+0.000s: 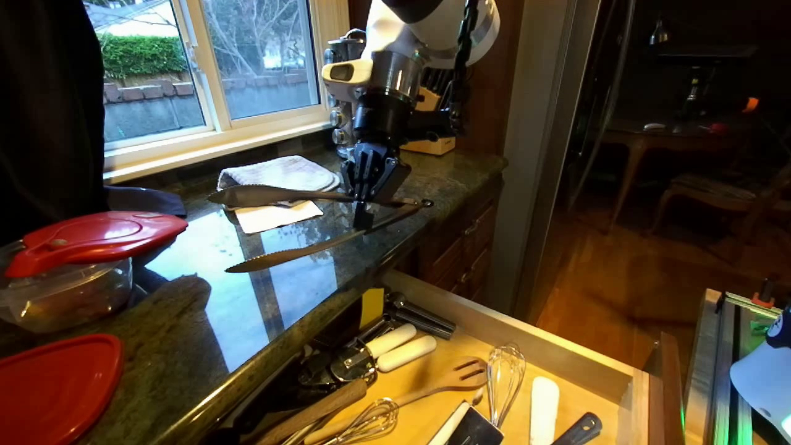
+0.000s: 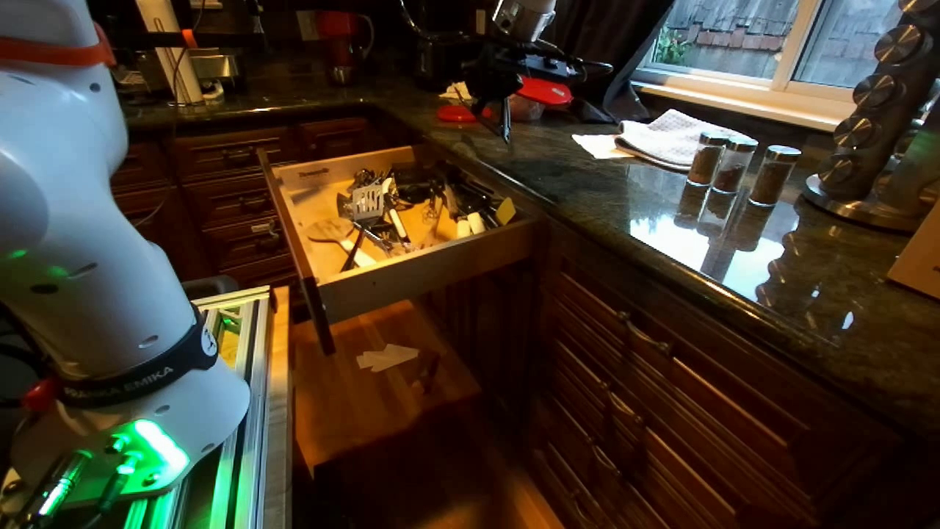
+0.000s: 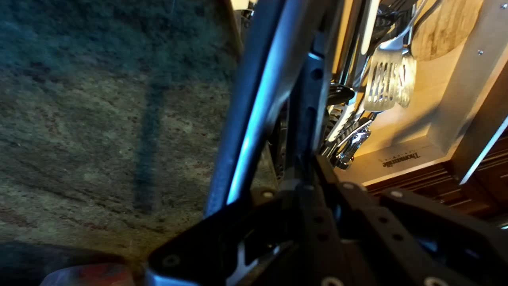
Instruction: Remove the tongs from the drawer
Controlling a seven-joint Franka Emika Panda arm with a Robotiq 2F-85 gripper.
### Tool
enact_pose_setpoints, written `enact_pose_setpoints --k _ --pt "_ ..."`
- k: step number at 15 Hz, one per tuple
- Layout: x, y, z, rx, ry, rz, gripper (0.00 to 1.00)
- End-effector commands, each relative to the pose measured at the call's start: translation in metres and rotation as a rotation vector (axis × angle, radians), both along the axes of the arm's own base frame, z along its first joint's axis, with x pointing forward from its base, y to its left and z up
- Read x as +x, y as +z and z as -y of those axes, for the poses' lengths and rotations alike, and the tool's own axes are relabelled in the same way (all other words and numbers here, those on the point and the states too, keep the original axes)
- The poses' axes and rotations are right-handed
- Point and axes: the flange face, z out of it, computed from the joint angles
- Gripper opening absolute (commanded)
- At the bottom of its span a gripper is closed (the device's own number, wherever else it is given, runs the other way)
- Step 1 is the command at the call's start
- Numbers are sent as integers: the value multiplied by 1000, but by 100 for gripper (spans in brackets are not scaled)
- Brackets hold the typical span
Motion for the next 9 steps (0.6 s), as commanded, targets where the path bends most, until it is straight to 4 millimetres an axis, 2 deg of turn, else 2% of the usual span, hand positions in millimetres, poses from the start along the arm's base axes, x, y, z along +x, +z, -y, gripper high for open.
enact_pose_setpoints --k 1,2,3,4,8,9 --pt "26 -6 2 -2 42 1 1" --pt "31 -8 2 22 47 5 1" --pt "19 -4 4 9 10 15 1" --pt "23 -7 5 12 8 14 4" --pt "23 -8 4 12 9 12 4" --pt "23 -8 4 12 9 12 1"
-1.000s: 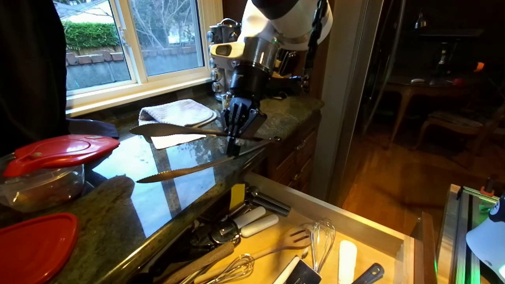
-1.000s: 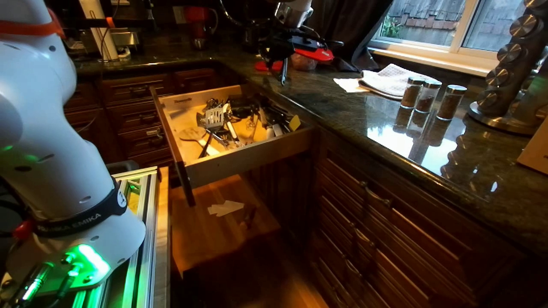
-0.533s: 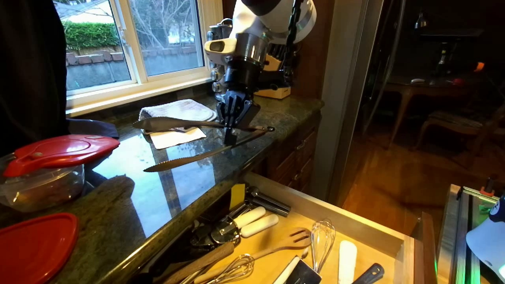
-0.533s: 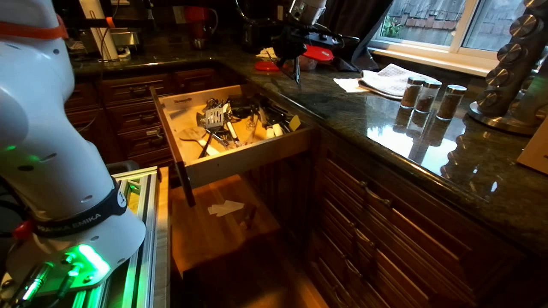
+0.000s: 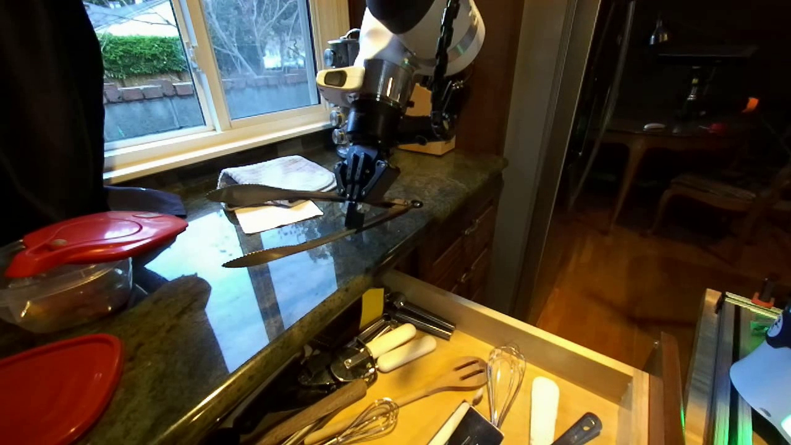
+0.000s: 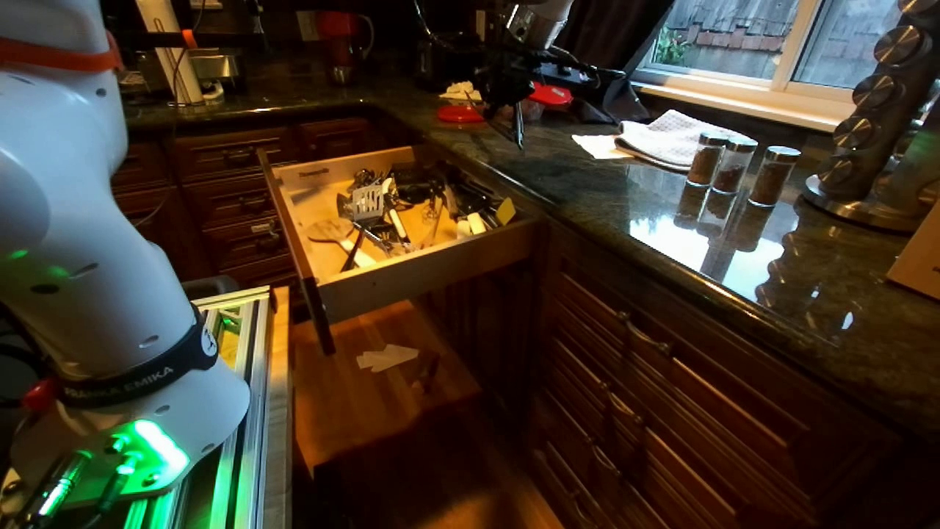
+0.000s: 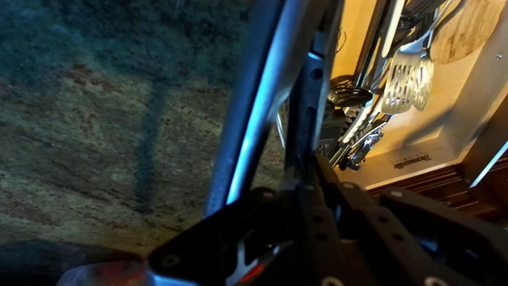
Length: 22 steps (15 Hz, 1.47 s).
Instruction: Remove the tongs from the drawer
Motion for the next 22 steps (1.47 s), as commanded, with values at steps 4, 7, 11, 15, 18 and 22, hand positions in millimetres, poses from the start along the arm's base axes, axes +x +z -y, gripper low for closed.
enact_pose_setpoints --k 4,7,11,15,18,22 --pt "23 -22 0 -18 9 -27 1" --pt "37 -33 -4 -25 22 -13 1" --pt "51 -44 -6 -45 46 -10 1" --pt "63 -54 -4 -61 70 1 1" --pt "69 -61 -4 -72 85 5 11" --pt "72 -63 -4 -79 96 6 51"
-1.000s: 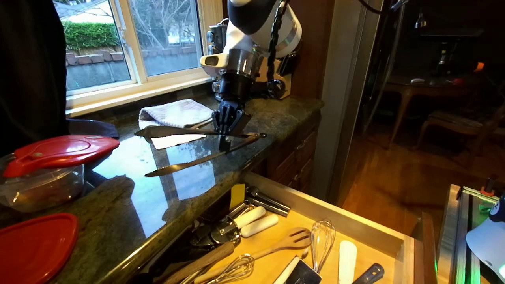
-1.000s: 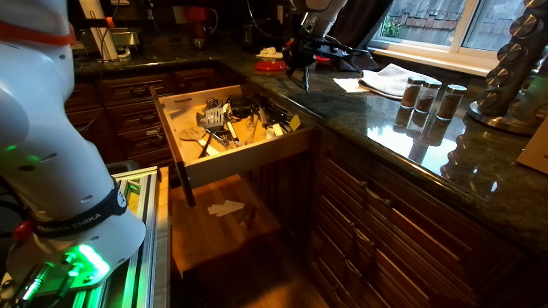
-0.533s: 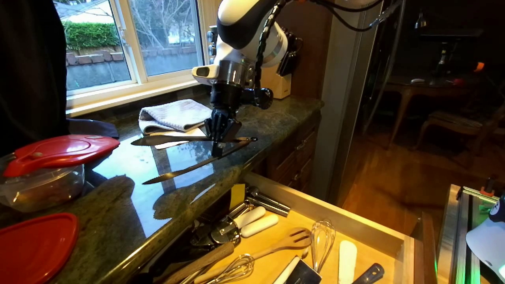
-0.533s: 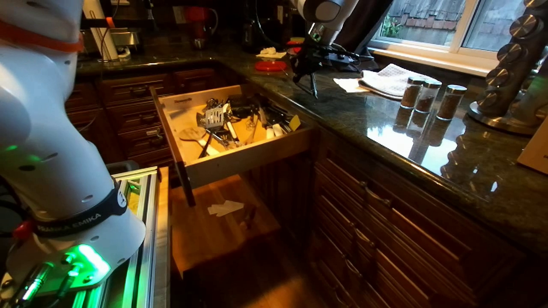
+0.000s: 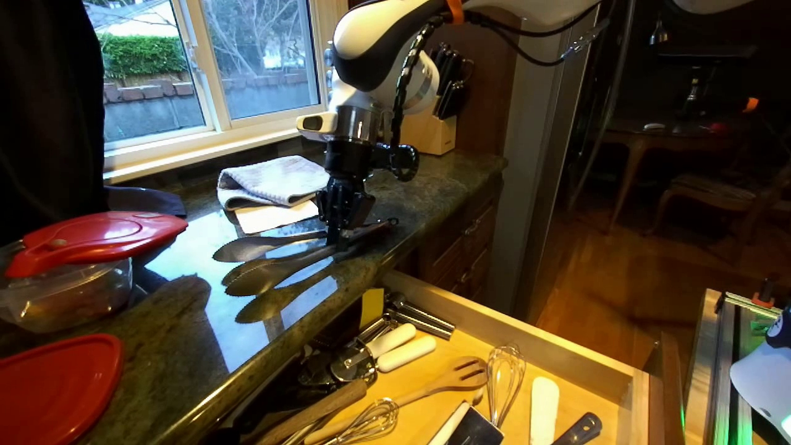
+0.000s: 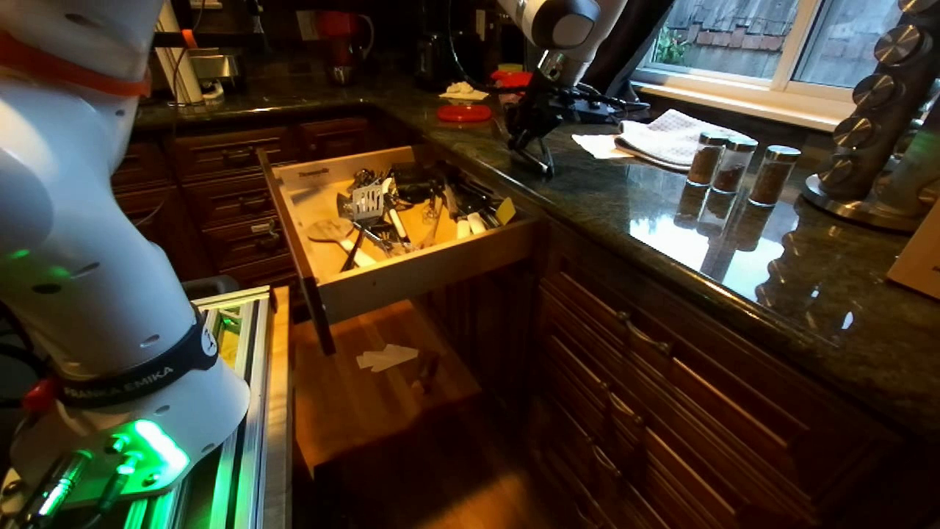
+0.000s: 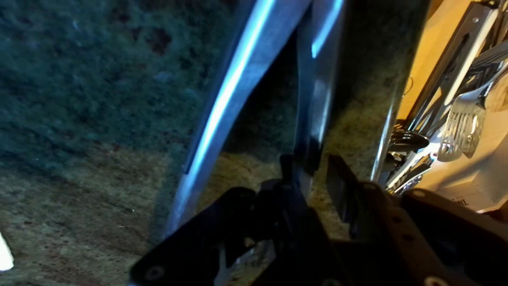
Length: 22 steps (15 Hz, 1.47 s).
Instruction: Remove the tongs from the drawer
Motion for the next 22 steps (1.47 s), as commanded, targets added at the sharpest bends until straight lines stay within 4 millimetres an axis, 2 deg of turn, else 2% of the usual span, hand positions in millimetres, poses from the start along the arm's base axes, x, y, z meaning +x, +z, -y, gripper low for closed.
enact_pose_setpoints --k 1,4,6,7,9,11,14,17,20,22 --pt "5 2 -1 -23 37 1 59" --pt "0 17 -3 -25 13 35 81" --pt "-10 37 -6 -8 -19 49 97" --pt "-15 48 -6 -5 -37 60 100" --pt "-29 75 -2 -5 -109 72 100" --pt "-45 96 11 -29 -226 140 100" --pt "-70 114 23 -48 -384 183 100" --pt "-102 119 38 -79 -535 198 100" --pt "-143 108 52 -126 -680 150 100" --pt "-178 96 59 -126 -741 46 100"
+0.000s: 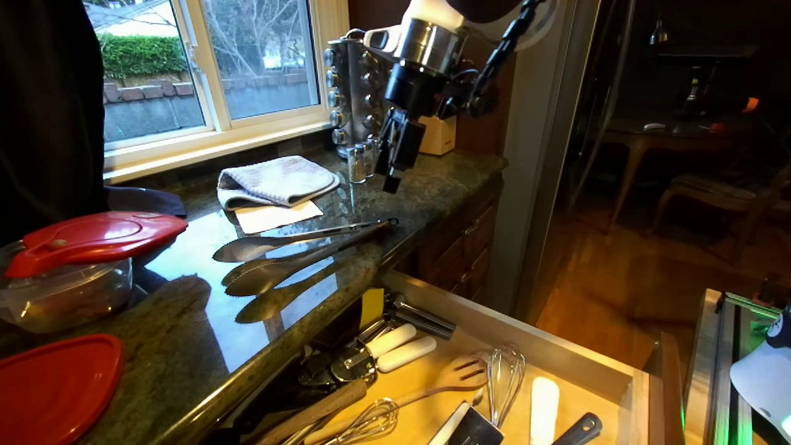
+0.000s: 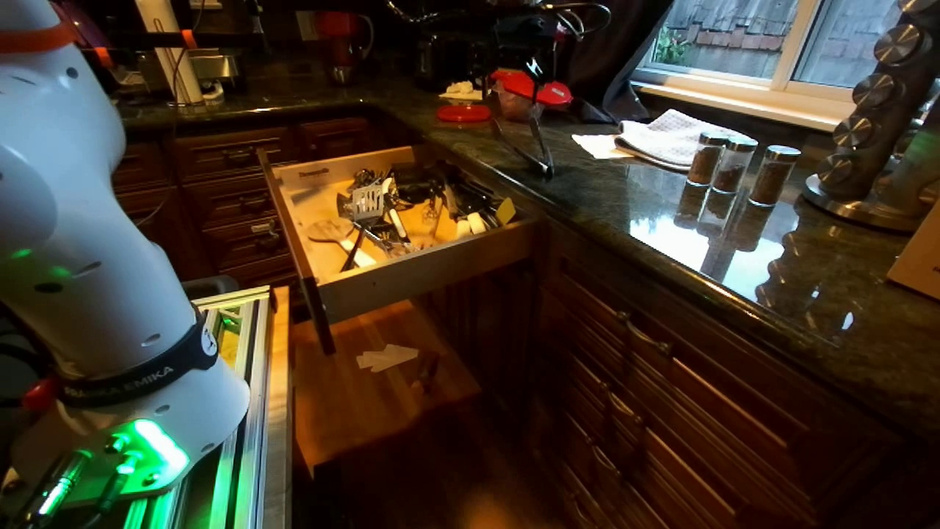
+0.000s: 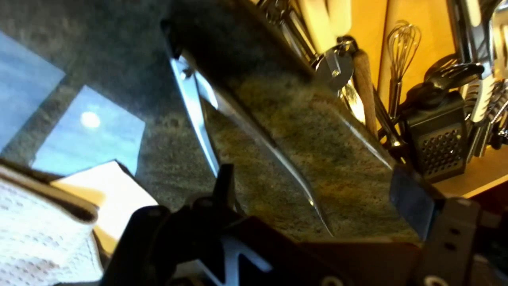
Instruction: Remove the tongs from the drawer
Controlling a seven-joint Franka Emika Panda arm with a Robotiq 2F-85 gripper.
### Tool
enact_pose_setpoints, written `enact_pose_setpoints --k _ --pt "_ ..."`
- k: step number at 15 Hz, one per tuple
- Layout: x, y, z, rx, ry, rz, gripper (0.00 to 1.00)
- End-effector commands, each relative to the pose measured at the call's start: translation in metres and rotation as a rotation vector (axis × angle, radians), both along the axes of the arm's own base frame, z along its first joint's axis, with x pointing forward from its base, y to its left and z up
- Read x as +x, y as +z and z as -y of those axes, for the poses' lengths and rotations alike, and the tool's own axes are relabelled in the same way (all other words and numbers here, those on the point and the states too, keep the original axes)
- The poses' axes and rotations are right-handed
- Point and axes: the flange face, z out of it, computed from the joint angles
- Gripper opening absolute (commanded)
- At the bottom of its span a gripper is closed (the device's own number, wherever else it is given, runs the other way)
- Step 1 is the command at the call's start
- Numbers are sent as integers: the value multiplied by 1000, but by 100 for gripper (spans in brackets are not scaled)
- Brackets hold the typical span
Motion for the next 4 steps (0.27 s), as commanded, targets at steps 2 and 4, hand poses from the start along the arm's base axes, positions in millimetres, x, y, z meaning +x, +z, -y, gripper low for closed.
enact_pose_setpoints --k 2,4 --pt "-30 -10 5 3 -59 -51 100" --pt "-47 -13 9 0 -78 -65 100"
